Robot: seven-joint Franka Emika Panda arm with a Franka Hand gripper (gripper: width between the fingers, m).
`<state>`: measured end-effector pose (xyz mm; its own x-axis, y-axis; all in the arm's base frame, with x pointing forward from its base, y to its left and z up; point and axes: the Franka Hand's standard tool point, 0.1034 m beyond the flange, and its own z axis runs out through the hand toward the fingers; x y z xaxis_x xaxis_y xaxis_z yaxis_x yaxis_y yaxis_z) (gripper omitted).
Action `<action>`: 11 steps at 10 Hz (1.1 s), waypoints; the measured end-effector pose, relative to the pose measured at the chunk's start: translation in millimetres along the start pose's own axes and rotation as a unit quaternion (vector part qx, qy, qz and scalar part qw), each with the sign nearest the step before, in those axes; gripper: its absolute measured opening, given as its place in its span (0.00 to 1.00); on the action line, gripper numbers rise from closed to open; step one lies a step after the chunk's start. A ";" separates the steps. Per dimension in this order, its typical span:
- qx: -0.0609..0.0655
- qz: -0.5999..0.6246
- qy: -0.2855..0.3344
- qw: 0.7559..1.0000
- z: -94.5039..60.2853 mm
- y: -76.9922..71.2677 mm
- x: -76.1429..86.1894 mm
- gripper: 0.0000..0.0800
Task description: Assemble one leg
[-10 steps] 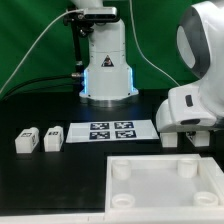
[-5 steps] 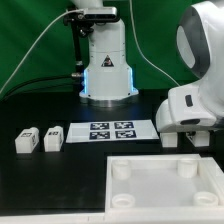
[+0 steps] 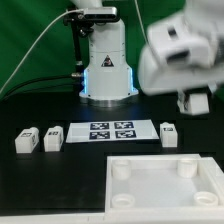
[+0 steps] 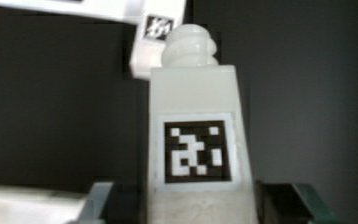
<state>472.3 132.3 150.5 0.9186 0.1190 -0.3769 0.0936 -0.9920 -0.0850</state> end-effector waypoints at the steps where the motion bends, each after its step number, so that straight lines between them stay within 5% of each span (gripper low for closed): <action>1: -0.005 0.003 0.047 0.999 -1.1 -2.9 -6.6 0.36; 5: -0.004 -0.012 0.239 0.971 -5.2 5.8 19.2 0.36; 7: -0.014 -0.034 0.321 0.946 -59.3 33.3 51.9 0.36; 9: -0.023 -0.037 0.397 0.917 -79.7 54.0 73.6 0.36; 11: -0.037 -0.041 0.487 0.872 -78.7 58.7 71.1 0.36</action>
Offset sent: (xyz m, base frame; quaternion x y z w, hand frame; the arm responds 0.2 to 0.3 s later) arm 0.0000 0.0000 0.0000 0.0000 0.1790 0.0000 0.9838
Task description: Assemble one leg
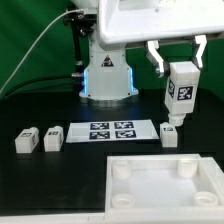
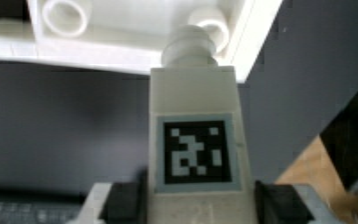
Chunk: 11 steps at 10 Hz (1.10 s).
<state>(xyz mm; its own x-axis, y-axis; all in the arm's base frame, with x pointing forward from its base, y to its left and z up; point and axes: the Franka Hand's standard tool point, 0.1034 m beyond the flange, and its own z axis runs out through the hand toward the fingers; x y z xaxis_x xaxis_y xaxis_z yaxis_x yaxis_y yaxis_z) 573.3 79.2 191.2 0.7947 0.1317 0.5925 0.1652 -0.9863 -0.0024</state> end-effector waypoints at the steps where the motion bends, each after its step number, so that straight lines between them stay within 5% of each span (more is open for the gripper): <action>1: -0.002 0.001 0.011 1.000 3.0 0.9 -5.7 0.36; 5: 0.000 0.000 0.005 1.000 4.9 -0.5 -6.8 0.36; 11: 0.016 0.025 0.017 0.999 83.5 -15.6 5.9 0.36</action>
Offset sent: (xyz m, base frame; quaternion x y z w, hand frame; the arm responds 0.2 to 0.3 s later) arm 0.0000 0.0000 0.0000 0.0000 0.0000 0.0000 1.0000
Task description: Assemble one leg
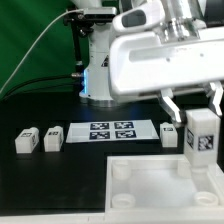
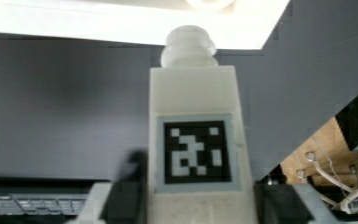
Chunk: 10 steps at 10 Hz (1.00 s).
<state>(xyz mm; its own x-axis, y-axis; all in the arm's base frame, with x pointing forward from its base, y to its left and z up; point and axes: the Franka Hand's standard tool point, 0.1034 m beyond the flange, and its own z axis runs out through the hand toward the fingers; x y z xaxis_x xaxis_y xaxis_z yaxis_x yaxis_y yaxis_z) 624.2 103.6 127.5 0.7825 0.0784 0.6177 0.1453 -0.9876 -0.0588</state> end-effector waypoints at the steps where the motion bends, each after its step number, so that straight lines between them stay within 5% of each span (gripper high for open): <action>1: 0.002 0.001 -0.006 1.000 5.2 -3.5 -6.7 0.36; 10: 0.005 0.001 -0.027 1.000 20.0 -7.6 -31.3 0.36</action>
Offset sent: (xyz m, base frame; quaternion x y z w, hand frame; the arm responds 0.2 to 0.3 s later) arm -0.0051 -0.0002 -0.0030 -0.0066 -0.0004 -0.0030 1.0000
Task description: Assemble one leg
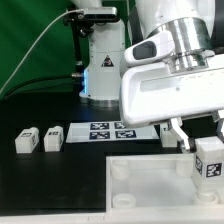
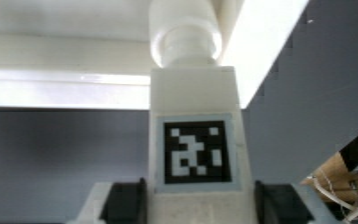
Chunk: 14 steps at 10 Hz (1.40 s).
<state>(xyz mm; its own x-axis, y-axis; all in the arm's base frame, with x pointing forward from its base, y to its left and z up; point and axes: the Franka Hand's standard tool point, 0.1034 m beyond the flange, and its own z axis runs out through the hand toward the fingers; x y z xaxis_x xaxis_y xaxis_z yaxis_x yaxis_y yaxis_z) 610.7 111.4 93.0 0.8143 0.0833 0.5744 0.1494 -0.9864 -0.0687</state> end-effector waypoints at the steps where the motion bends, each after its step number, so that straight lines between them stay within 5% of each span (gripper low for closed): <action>1: 0.000 0.000 0.001 1.000 1.5 -0.3 -2.8 0.36; 3: -0.004 0.010 0.005 1.000 3.2 -2.1 -7.2 0.36; 6: -0.025 0.045 0.012 0.999 3.1 -2.7 -9.5 0.36; 7: -0.023 0.045 -0.002 0.999 4.0 -2.3 -10.1 0.36; 9: -0.021 0.046 -0.012 0.999 5.5 -2.8 -13.8 0.66; 10: -0.021 0.046 -0.013 0.999 5.7 -2.7 -14.2 0.66; 11: -0.021 0.046 -0.013 0.999 5.7 -2.7 -14.4 0.78; 14: -0.021 0.046 -0.013 0.999 5.8 -2.7 -14.8 0.81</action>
Offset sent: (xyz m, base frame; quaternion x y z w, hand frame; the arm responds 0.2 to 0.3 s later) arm -0.0137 0.0068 -0.0308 -0.0580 0.0261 0.0299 0.9975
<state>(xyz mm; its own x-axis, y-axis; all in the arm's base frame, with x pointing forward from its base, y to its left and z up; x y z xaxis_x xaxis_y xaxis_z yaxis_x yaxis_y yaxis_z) 601.5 113.7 79.9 0.8382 -0.0042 0.5453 0.0506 -0.9951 -0.0853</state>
